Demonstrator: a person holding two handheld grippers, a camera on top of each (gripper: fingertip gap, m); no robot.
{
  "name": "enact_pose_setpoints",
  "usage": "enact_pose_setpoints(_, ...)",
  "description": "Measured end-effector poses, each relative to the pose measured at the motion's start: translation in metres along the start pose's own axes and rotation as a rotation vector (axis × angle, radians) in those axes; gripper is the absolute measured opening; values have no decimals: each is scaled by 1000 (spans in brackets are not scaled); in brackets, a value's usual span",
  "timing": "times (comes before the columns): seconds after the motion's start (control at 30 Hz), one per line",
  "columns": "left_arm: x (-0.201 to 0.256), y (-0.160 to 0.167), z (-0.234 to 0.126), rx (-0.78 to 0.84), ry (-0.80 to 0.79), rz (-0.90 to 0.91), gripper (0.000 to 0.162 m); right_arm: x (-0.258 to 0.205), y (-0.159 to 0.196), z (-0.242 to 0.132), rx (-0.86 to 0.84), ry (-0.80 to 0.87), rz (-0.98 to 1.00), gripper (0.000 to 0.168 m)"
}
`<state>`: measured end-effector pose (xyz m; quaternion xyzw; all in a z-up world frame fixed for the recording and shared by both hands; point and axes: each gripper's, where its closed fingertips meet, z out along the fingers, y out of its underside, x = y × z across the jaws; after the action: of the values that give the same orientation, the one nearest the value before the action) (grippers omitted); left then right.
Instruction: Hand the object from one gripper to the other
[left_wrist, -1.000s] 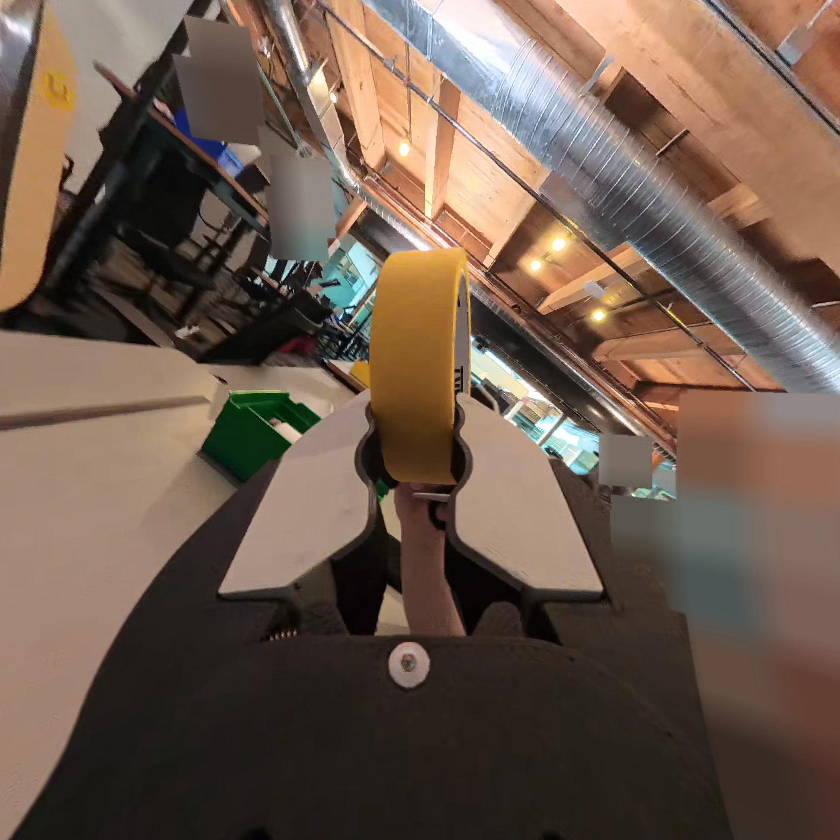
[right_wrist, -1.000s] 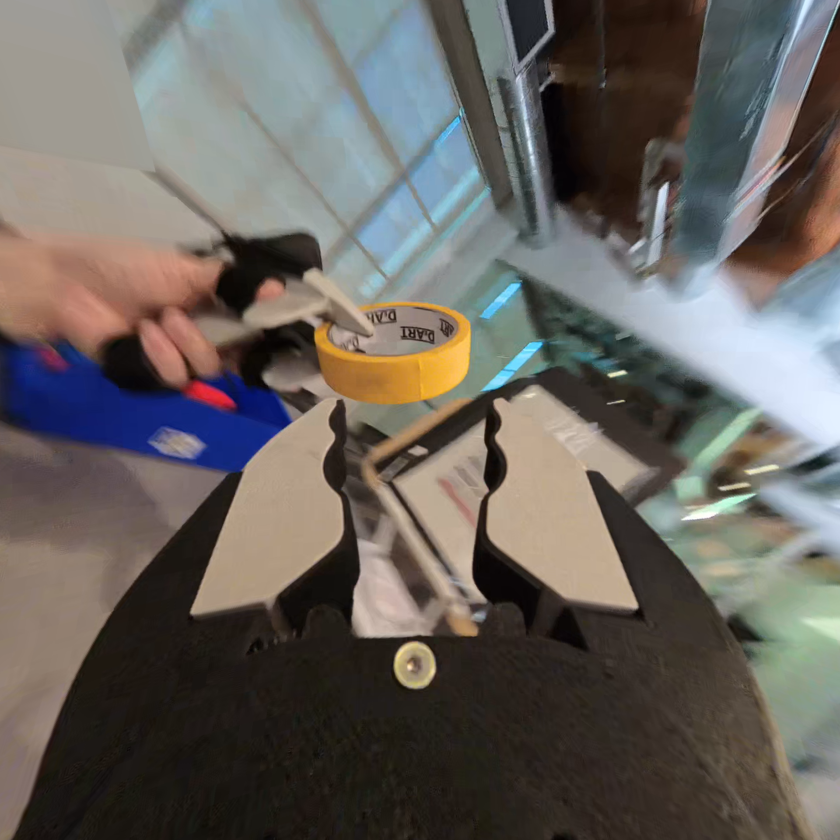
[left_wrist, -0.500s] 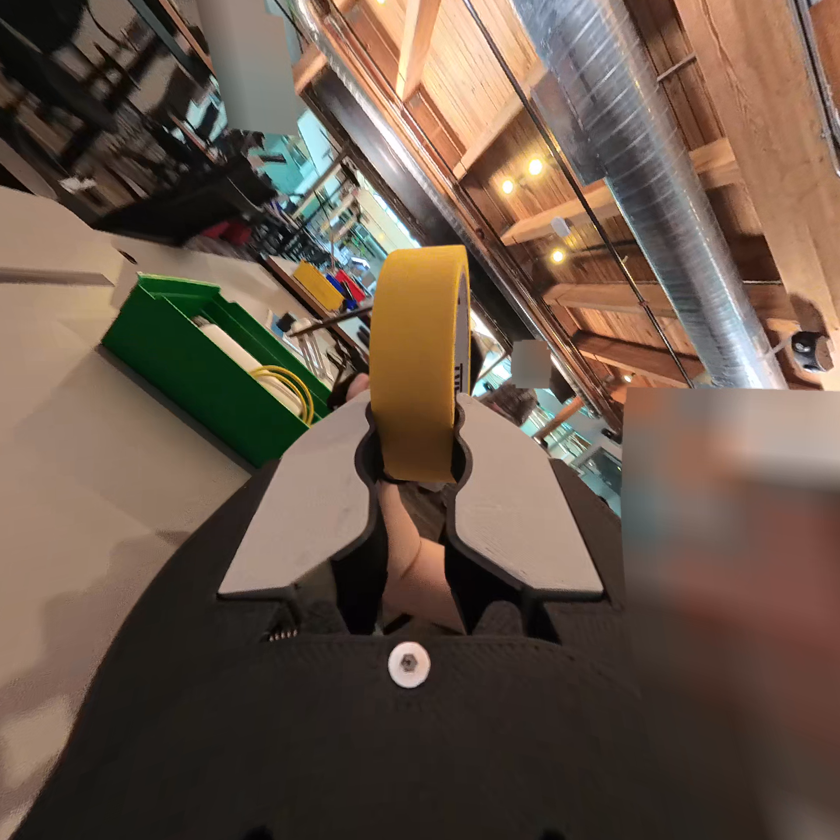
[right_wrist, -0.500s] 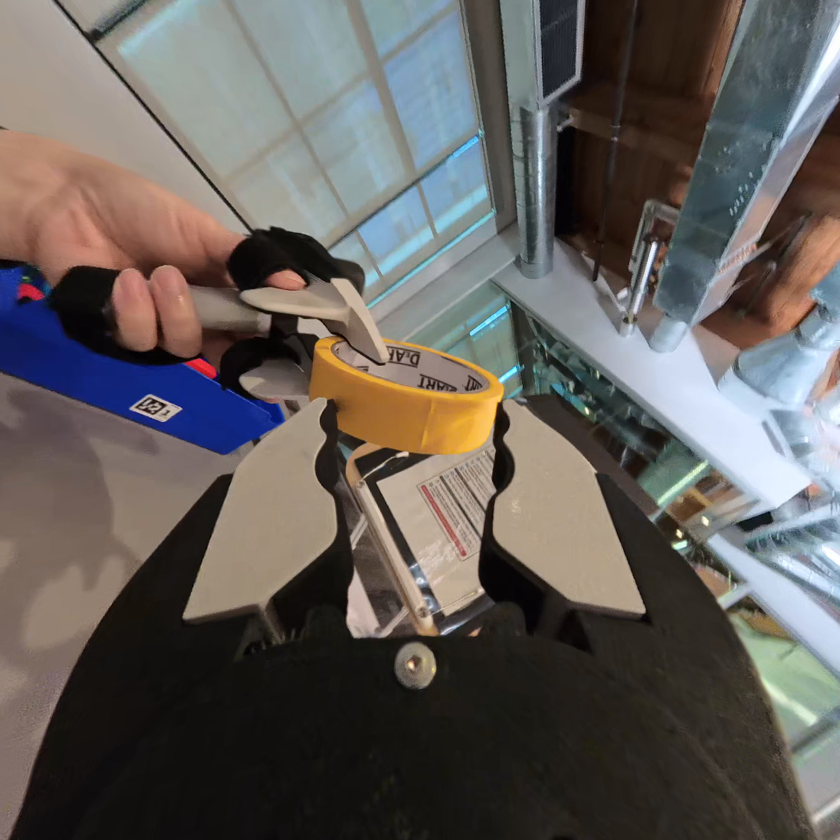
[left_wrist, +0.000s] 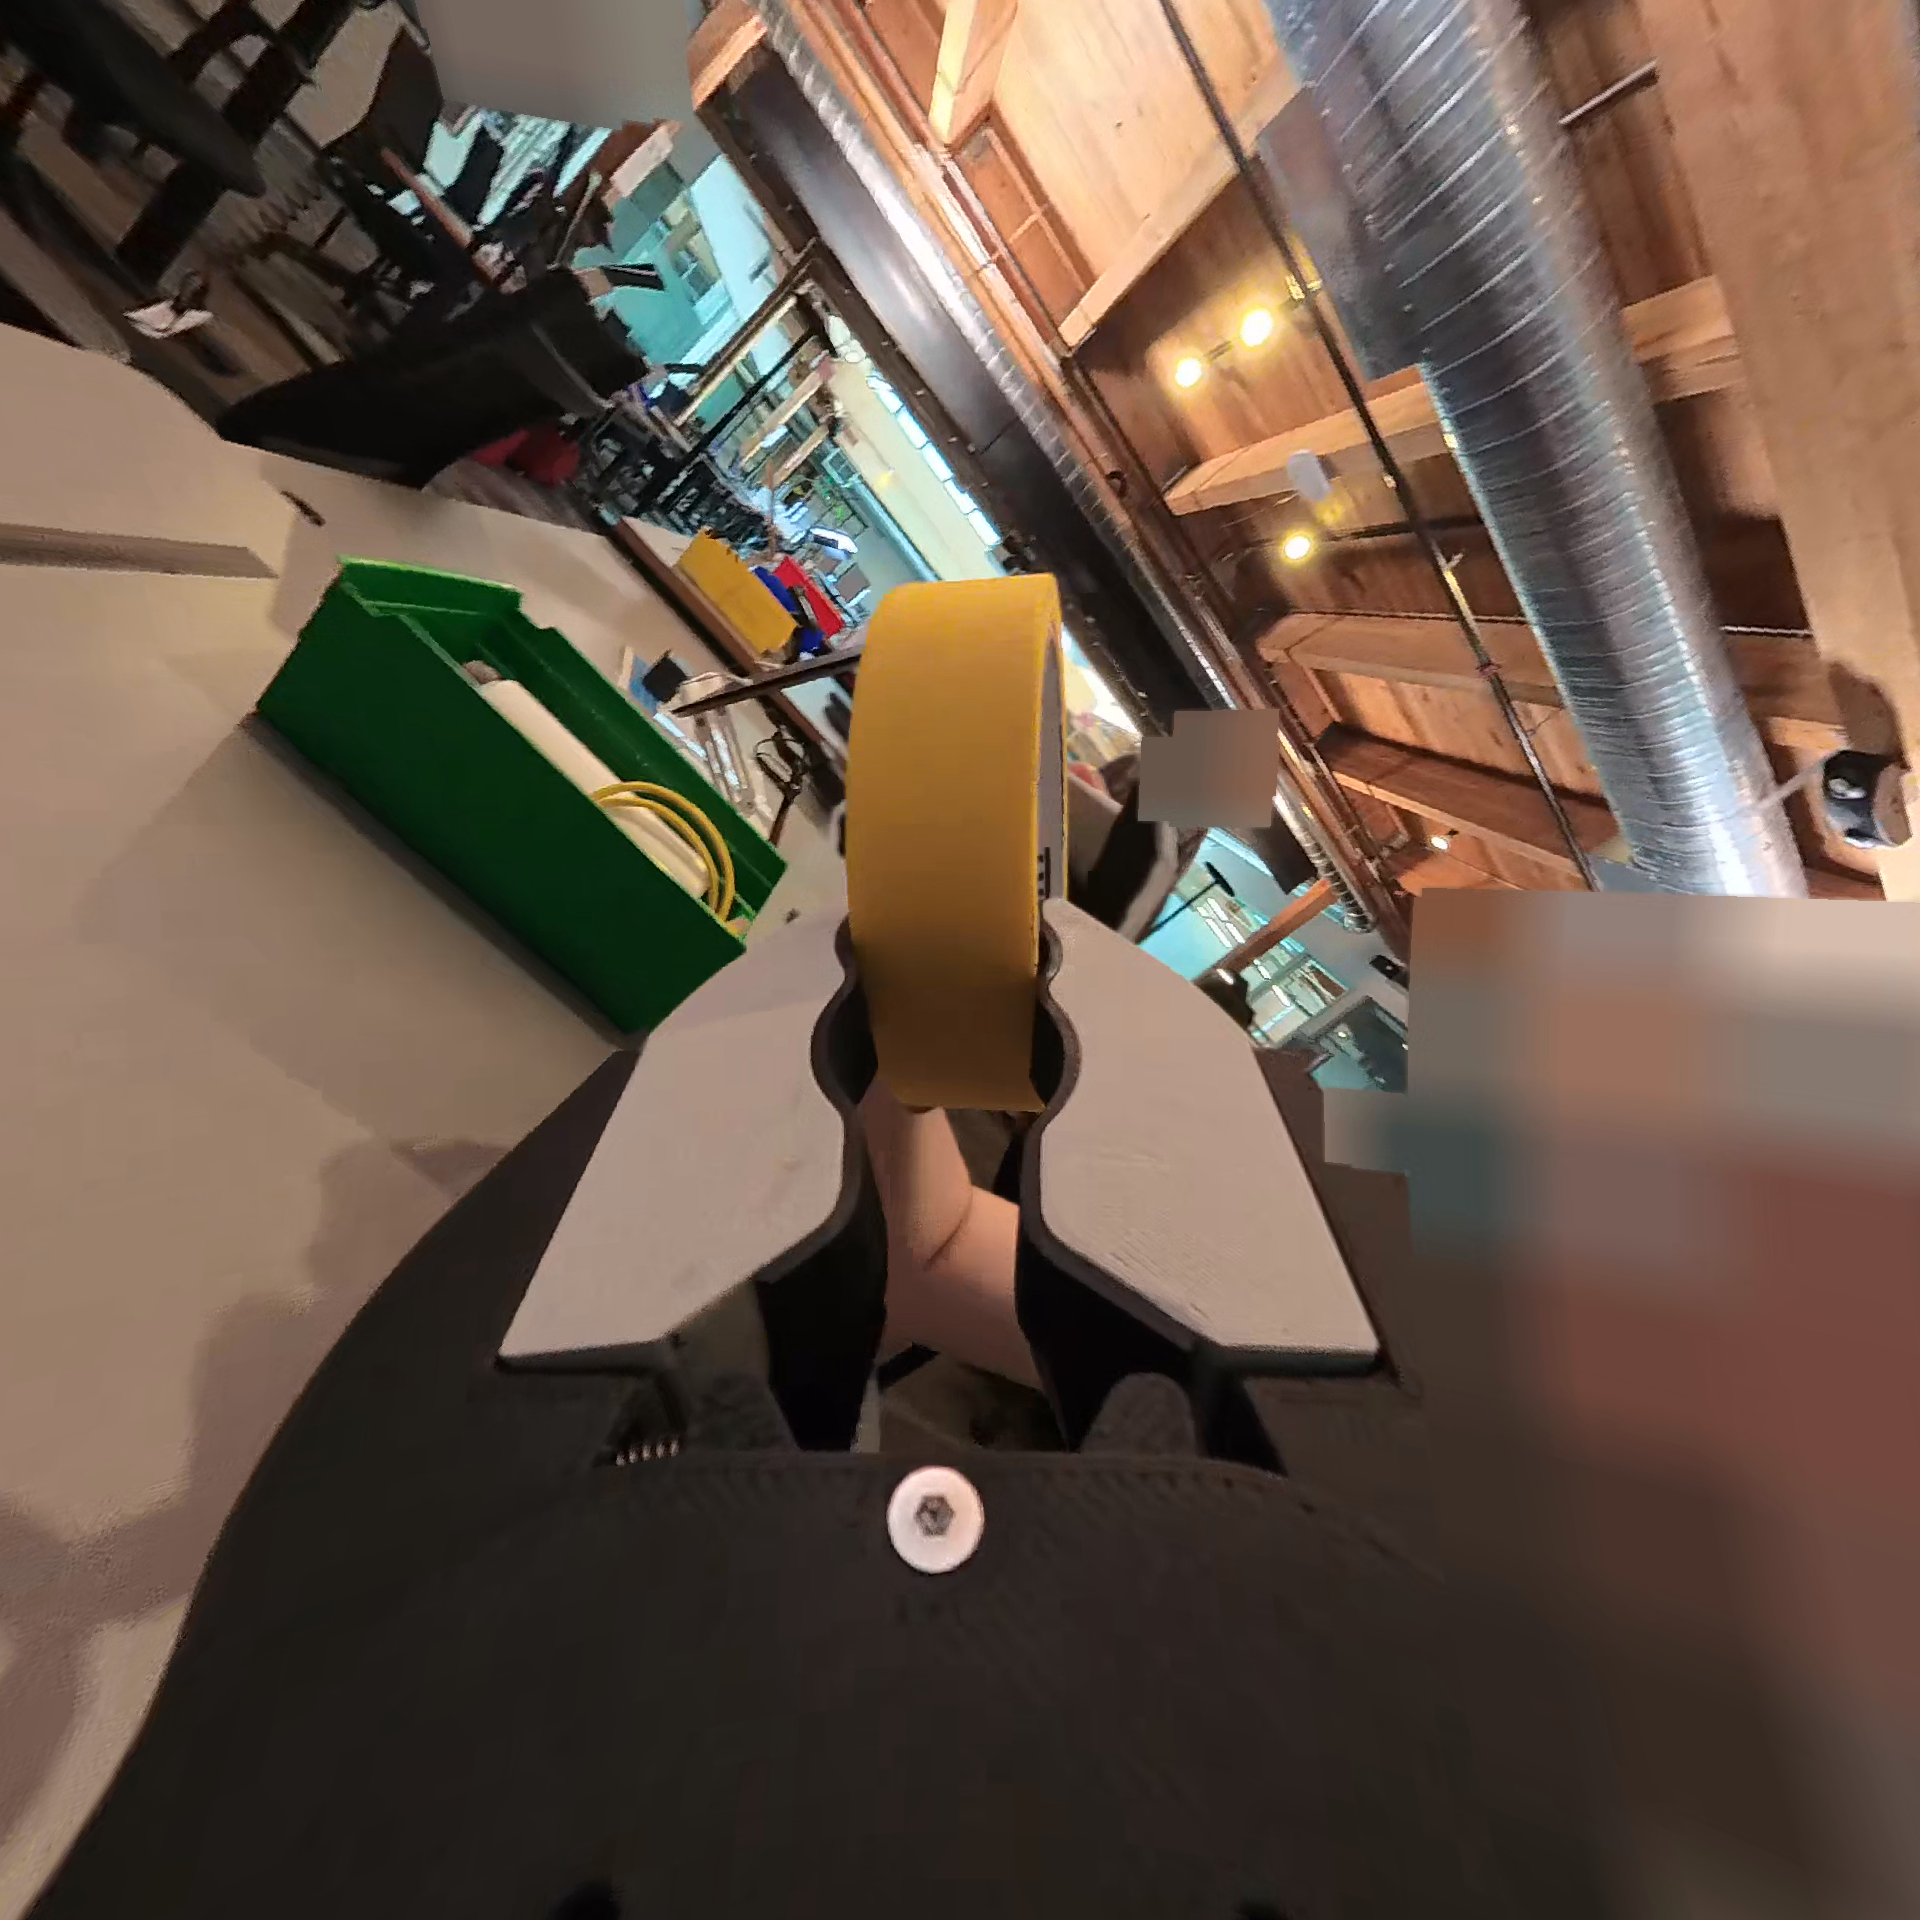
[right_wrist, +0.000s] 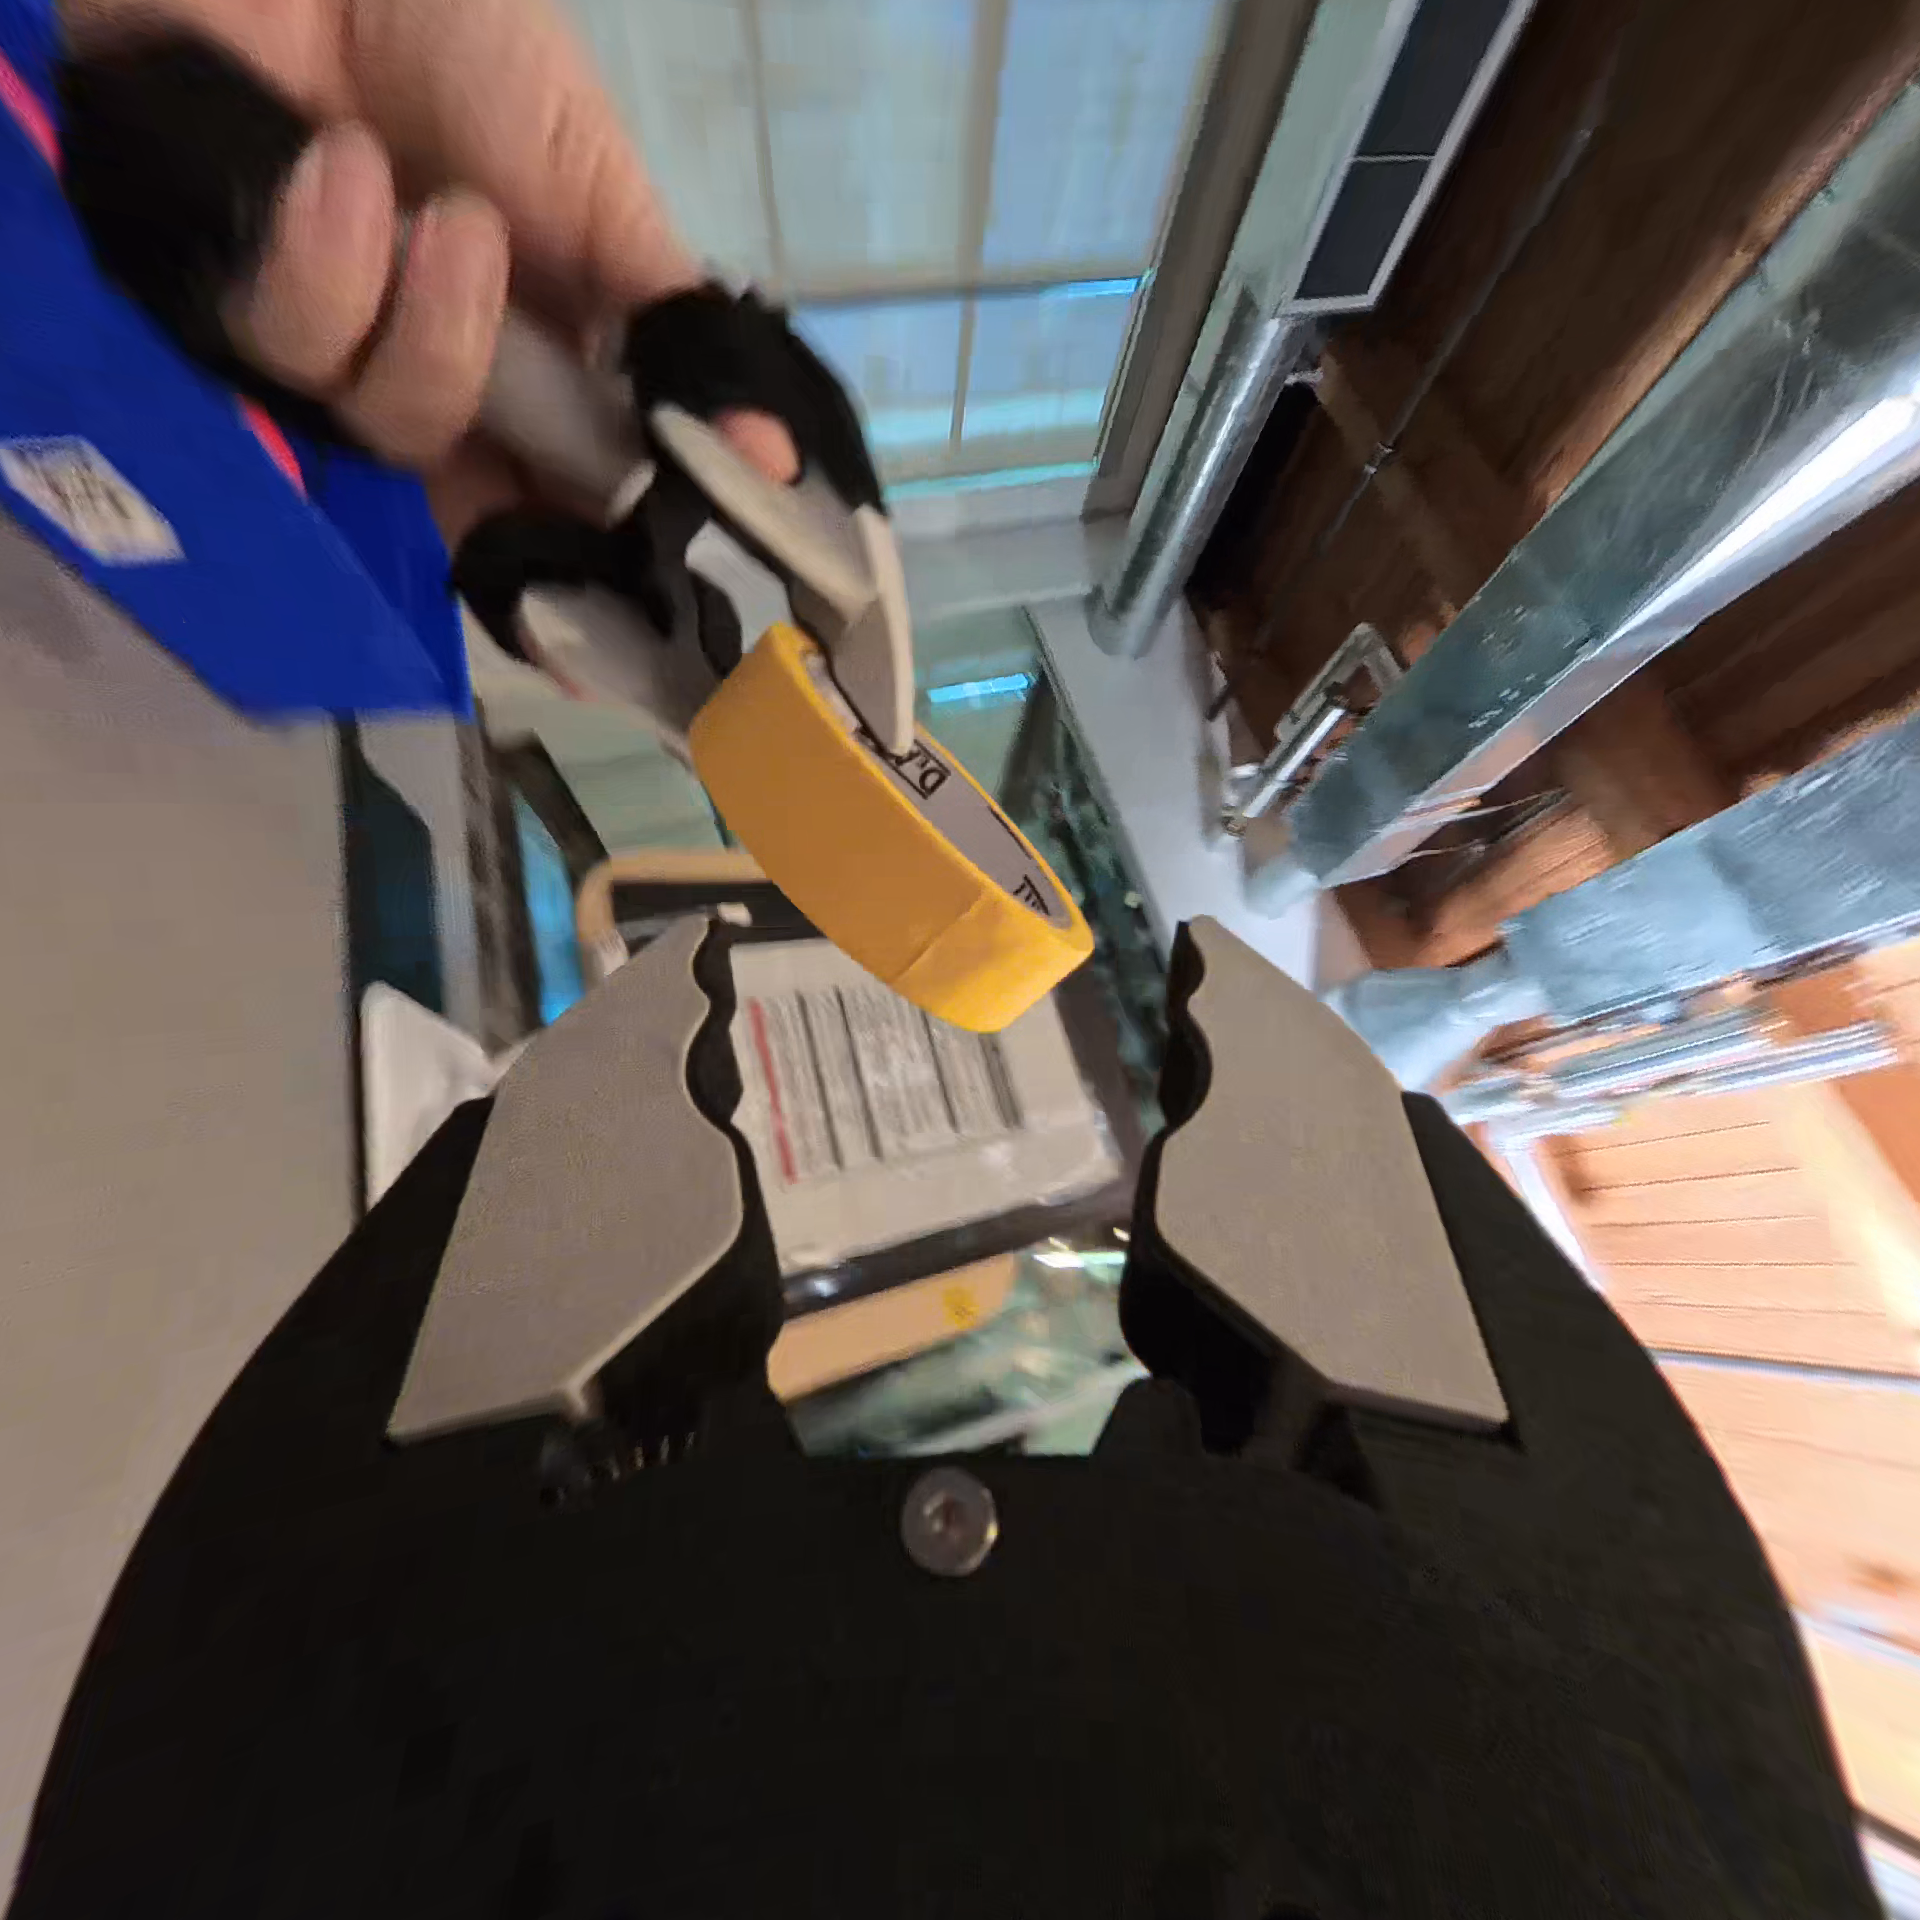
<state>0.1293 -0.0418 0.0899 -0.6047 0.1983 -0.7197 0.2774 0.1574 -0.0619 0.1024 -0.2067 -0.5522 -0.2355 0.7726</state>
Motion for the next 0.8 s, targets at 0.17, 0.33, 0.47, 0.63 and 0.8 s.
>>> enact_pose_setpoints(0.17, -10, 5, 4, -21, -4, -61, 26, -17, 5, 8, -74, 36, -190, 42)
enact_pose_setpoints(0.33, 13, -22, -7, 115, 18, 83, 65, 19, 27, 0, -95, 93, 260, 34)
enact_pose_setpoints(0.47, 29, -42, -26, 205, -116, 370, 66, 59, 80, -16, -104, 168, 955, 33)
enact_pose_setpoints(0.63, 6, -28, -9, 106, -394, 664, 69, 58, 94, -18, 131, -125, 1910, 31)
enact_pose_setpoints(0.8, -12, -7, 25, 122, -472, 748, 60, 38, 98, -7, 100, -65, 2057, 31)
